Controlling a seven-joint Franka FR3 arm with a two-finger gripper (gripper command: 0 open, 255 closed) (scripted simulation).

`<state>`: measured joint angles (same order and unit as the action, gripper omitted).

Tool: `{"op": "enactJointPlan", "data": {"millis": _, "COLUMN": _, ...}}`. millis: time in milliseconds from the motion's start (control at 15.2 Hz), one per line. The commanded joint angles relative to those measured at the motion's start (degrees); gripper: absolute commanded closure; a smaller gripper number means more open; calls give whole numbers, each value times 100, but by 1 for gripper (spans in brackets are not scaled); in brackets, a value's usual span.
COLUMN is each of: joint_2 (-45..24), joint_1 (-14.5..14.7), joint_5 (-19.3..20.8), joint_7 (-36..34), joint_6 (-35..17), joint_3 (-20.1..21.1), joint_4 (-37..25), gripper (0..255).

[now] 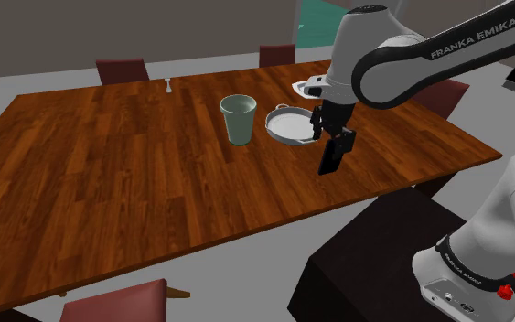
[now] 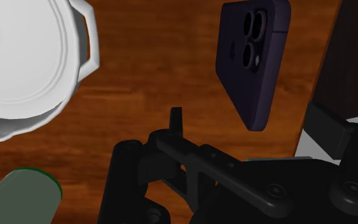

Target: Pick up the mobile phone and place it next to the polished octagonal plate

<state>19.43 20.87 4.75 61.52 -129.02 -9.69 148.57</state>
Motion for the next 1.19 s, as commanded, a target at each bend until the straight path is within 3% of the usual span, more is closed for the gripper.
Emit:
{"op": "enactJointPlan", "data": {"millis": 0, "joint_2": 0, "joint_1": 0, "joint_5": 0, "joint_7": 0, "joint_6": 0, "joint_3": 0, "joint_4": 0, "gripper": 255}}
{"op": "enactJointPlan", "data": {"millis": 594, "joint_2": 0, "joint_1": 0, "joint_5": 0, "joint_7": 0, "joint_6": 0, "joint_3": 0, "joint_4": 0, "gripper": 255}}
{"op": "enactJointPlan", "data": {"millis": 1122, "joint_2": 347, "joint_1": -4, "joint_5": 3, "joint_7": -13, "joint_6": 709, "joint_3": 46, "joint_4": -363, "gripper": 255}}
